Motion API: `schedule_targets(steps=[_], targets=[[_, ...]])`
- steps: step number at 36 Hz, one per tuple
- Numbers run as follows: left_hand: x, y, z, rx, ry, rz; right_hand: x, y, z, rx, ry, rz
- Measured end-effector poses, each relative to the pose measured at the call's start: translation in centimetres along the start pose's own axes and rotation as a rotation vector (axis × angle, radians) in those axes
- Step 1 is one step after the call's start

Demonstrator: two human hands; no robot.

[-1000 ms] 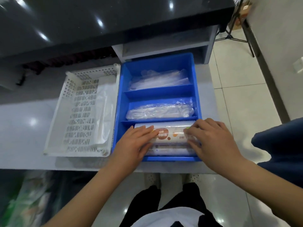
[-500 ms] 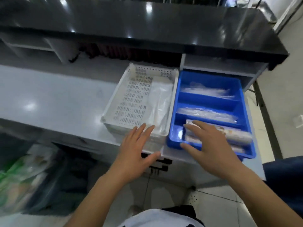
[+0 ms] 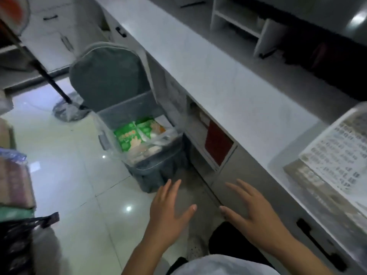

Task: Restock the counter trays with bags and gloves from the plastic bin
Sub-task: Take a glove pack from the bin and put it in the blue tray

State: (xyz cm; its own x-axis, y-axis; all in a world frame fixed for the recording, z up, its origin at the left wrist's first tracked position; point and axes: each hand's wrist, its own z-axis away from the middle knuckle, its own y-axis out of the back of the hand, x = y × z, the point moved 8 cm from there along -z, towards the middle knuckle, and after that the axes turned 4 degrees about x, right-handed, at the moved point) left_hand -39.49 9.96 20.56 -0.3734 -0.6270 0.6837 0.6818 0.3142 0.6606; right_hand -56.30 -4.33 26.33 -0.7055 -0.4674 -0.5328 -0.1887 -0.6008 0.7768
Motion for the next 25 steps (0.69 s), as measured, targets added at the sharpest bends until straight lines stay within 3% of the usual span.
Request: schedule_targets(steps=[12, 20, 25], targets=[[-8.8, 8.3, -7.4, 0.120, 0.306, 0.008, -8.7, -5.0, -19.0, -0.220, 0.191, 0.069], [-9.1, 14.7, -16.8, 0.105, 0.407, 0.021, -14.6, -5.7, -32.9, -0.277, 0.296, 0.022], [-9.9, 16.3, -23.4, 0.152, 0.517, 0.281, -15.5, -8.0, -39.9, -0.351, 0.312, 0.069]])
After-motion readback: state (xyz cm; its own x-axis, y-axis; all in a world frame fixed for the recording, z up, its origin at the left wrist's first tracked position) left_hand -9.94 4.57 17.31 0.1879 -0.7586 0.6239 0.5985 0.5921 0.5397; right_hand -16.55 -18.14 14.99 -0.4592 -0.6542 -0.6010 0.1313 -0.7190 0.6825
